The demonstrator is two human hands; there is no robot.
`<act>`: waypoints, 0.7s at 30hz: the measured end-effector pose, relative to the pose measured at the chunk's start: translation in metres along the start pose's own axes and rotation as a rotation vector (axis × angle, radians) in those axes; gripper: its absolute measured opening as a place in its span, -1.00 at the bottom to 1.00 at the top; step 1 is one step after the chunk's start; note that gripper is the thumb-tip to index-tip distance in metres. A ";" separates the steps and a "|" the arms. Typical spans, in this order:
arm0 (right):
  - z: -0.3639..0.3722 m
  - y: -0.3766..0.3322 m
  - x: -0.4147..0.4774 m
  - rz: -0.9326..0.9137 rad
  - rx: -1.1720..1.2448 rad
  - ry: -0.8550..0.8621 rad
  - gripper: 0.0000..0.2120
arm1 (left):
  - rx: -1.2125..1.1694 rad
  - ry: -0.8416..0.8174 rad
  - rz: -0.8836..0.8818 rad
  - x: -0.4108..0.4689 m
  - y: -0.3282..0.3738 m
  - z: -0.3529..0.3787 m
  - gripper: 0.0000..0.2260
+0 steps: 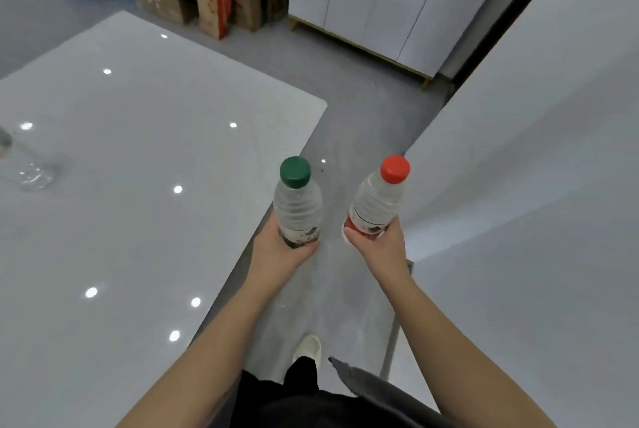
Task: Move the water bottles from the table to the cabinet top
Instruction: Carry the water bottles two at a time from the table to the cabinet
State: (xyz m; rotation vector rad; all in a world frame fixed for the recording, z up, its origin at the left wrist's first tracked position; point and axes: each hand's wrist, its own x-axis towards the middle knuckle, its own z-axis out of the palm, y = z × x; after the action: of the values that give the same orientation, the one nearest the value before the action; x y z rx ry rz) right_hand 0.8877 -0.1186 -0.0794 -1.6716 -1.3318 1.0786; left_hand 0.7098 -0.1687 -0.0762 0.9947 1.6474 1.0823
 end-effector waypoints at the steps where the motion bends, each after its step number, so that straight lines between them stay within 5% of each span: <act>1: -0.015 -0.001 0.005 0.005 0.009 0.030 -0.48 | 0.006 -0.015 0.023 0.004 0.008 0.014 -0.59; 21: -0.157 -0.177 0.072 -0.326 0.258 0.425 -0.44 | -0.047 -0.188 0.538 0.098 0.259 0.092 -0.52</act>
State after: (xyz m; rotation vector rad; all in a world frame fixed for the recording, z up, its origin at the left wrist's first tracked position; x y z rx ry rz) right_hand 0.9759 -0.0191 0.1298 -1.3401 -1.0858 0.6293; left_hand 0.8077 0.0186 0.1246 1.5090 1.2234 1.3172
